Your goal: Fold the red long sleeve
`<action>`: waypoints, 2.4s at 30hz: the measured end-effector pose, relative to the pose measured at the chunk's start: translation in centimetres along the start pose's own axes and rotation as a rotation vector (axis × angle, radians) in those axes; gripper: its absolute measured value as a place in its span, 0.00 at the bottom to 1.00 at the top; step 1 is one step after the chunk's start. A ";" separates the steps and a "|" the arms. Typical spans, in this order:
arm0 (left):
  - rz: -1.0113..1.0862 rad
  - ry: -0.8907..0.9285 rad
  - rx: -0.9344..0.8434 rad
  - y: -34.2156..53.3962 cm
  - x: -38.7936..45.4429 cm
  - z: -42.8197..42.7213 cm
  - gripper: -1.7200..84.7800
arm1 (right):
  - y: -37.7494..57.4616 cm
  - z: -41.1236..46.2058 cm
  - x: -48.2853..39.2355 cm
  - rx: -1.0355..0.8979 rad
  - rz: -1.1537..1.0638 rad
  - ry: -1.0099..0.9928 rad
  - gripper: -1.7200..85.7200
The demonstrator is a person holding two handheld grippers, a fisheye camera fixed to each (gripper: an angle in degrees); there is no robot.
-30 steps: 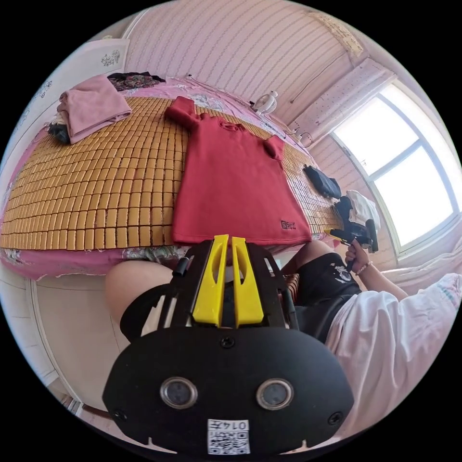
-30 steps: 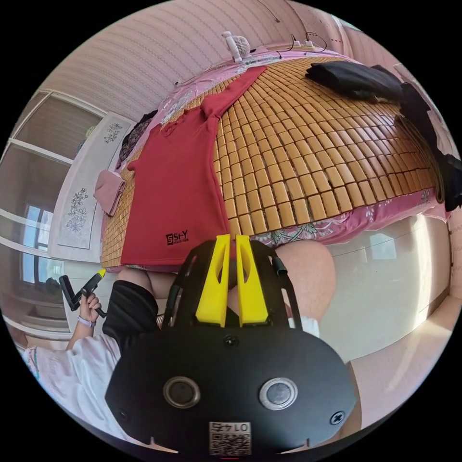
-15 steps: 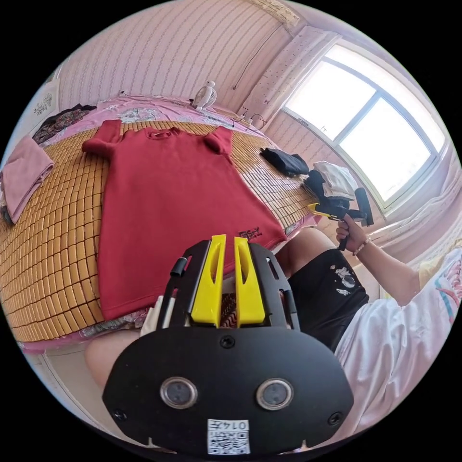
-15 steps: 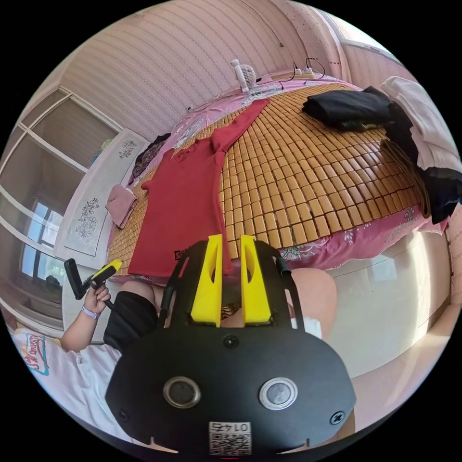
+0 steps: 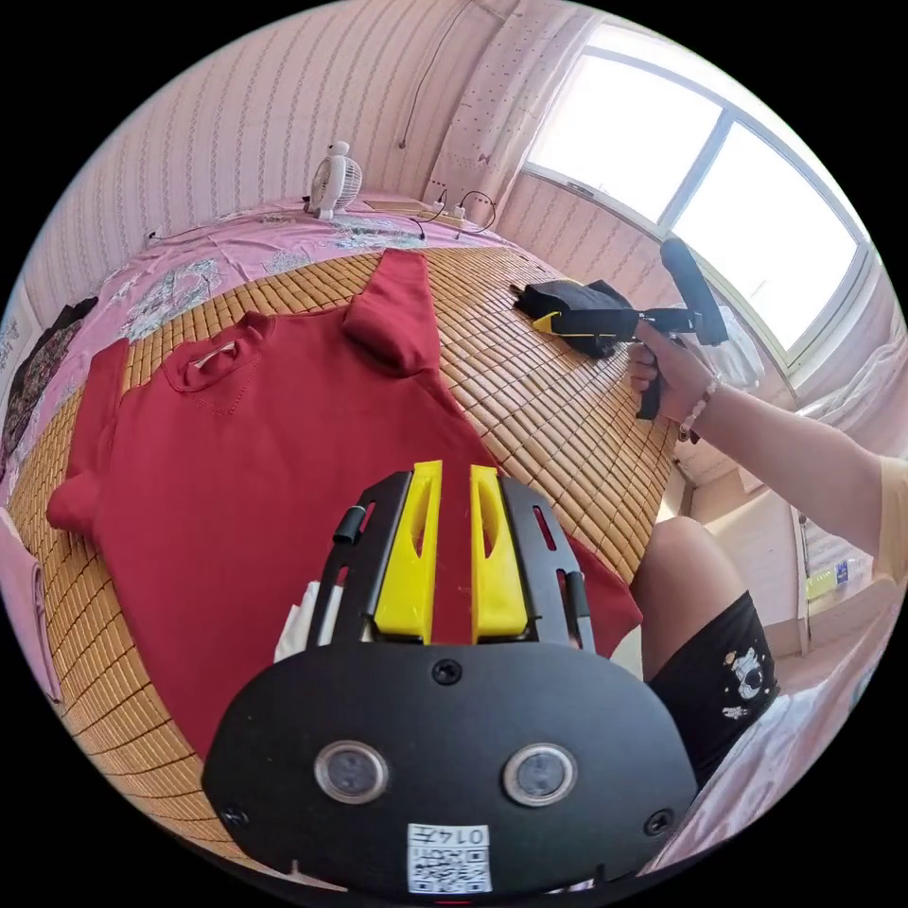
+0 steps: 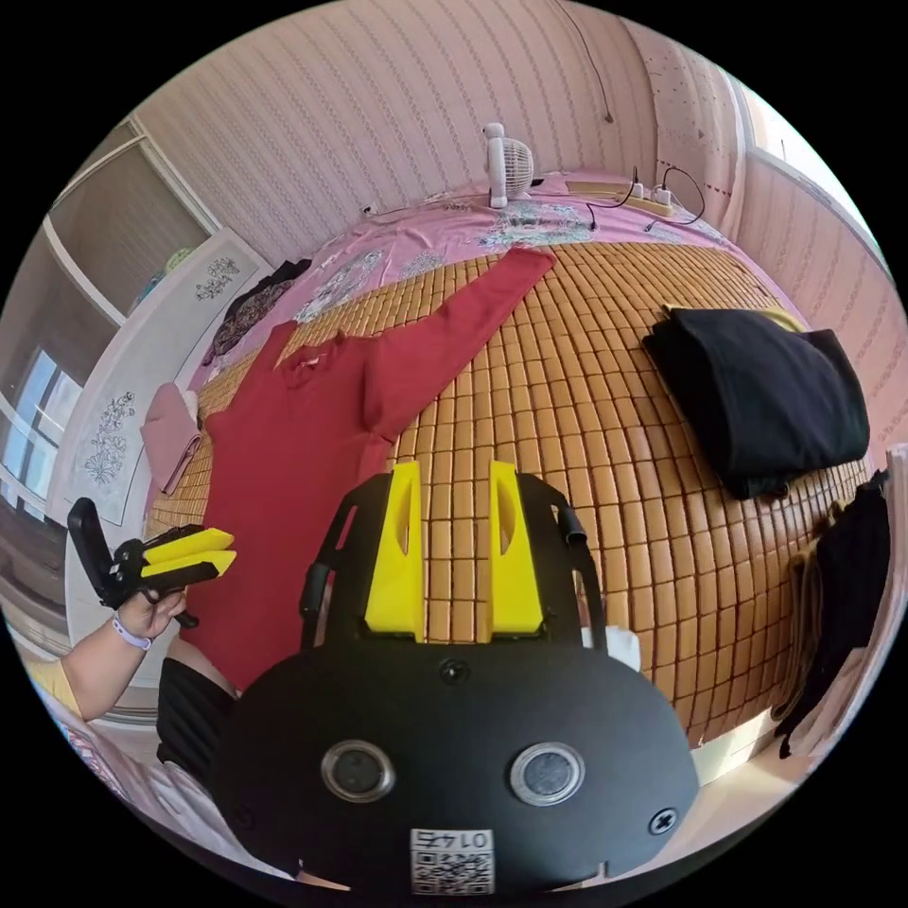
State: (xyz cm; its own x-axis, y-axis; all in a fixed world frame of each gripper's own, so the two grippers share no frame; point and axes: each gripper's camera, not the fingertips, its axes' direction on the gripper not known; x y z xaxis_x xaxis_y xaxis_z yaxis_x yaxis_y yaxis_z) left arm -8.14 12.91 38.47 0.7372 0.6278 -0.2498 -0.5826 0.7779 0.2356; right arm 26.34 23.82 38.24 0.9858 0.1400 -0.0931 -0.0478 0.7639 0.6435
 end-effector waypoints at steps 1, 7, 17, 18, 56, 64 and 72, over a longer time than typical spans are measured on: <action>-0.005 0.004 -0.004 -0.6 -0.2 0.9 0.09 | -2.3 0.9 -0.2 0.015 -0.019 0.011 0.13; -0.002 -0.003 -0.157 -2.8 -1.2 9.2 0.05 | -12.7 8.2 0.6 -0.020 0.027 0.047 0.15; -0.044 0.073 -0.062 -1.6 -2.6 11.2 0.01 | -15.9 13.7 -2.7 -0.101 -0.114 0.220 0.04; -0.043 0.071 -0.063 -1.7 -2.6 11.3 0.02 | -15.4 13.0 -2.8 -0.088 -0.115 0.236 0.04; 0.003 0.058 -0.234 6.4 3.8 6.2 0.01 | 7.4 -11.2 -1.2 0.097 0.168 0.704 0.02; 0.019 0.099 -0.242 6.9 3.3 4.5 0.01 | 6.9 -8.8 2.4 -0.058 0.320 0.576 0.08; -0.053 0.157 -0.227 7.6 2.2 2.2 0.01 | 6.7 -10.9 2.2 -0.090 0.332 0.497 0.05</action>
State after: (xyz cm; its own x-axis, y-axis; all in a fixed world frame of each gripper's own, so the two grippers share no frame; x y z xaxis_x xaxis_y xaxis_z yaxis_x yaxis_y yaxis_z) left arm -10.21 20.14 41.81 0.7171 0.5685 -0.4033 -0.6192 0.7852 0.0057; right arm 26.42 36.14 34.08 0.7235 0.6411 -0.2560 -0.3748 0.6762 0.6342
